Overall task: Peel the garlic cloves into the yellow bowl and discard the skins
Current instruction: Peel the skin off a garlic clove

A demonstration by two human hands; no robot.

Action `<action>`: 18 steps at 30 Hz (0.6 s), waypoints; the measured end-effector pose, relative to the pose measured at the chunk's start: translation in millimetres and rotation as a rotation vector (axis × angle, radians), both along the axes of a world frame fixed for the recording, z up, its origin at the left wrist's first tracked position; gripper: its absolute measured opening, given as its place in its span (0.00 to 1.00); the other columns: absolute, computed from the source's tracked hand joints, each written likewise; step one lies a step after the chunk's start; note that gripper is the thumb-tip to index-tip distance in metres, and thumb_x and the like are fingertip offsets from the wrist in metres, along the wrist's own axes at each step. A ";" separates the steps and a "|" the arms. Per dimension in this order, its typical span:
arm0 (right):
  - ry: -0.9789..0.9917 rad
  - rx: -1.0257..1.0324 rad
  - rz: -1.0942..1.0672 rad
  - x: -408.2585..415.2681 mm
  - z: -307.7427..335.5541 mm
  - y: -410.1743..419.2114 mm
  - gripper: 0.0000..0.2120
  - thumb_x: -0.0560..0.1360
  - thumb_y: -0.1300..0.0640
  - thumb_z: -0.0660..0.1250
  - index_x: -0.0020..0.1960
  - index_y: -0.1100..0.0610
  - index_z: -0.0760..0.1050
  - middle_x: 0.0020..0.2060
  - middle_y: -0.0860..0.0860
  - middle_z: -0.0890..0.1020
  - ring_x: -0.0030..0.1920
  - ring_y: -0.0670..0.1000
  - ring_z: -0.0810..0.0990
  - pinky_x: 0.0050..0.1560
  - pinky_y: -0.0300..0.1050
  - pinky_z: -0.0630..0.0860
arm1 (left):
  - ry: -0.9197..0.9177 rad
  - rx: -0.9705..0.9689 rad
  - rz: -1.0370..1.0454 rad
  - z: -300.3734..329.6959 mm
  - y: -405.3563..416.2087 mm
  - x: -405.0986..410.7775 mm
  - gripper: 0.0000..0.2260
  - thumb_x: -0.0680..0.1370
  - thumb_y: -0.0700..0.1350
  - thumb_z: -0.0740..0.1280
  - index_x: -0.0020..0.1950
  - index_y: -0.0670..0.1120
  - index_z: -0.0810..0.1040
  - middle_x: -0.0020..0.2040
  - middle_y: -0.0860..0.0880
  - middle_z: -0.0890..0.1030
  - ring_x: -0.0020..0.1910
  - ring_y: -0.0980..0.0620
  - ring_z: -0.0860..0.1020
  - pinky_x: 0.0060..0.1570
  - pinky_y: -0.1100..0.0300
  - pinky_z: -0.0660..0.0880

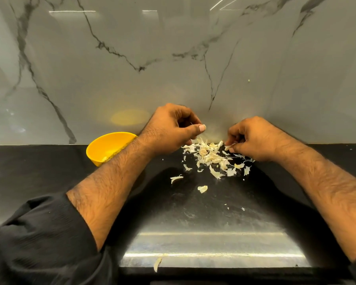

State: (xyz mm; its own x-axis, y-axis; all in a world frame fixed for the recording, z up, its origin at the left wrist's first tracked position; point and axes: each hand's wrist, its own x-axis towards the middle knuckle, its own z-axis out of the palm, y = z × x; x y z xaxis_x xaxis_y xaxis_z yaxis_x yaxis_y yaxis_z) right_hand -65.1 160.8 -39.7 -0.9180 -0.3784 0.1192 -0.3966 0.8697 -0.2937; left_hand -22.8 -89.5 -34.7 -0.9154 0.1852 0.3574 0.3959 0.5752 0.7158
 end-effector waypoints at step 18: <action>0.063 0.081 0.097 1.4 0.9 -3.5 0.05 0.75 0.55 0.79 0.49 0.48 0.85 0.43 0.41 0.83 0.46 0.39 0.80 0.49 0.41 0.80 | -0.030 -0.012 -0.017 -5.7 1.5 -4.1 0.08 0.80 0.50 0.75 0.53 0.46 0.85 0.42 0.49 0.88 0.38 0.54 0.87 0.40 0.61 0.84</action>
State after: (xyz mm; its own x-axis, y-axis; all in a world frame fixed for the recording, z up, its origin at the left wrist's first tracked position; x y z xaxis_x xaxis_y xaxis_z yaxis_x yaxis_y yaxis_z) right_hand -63.7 157.3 -38.7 -0.8683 -0.4755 0.1413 -0.4953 0.8463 -0.1960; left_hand -26.8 -88.0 -40.4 -0.9225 0.2046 0.3273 0.3837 0.5775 0.7205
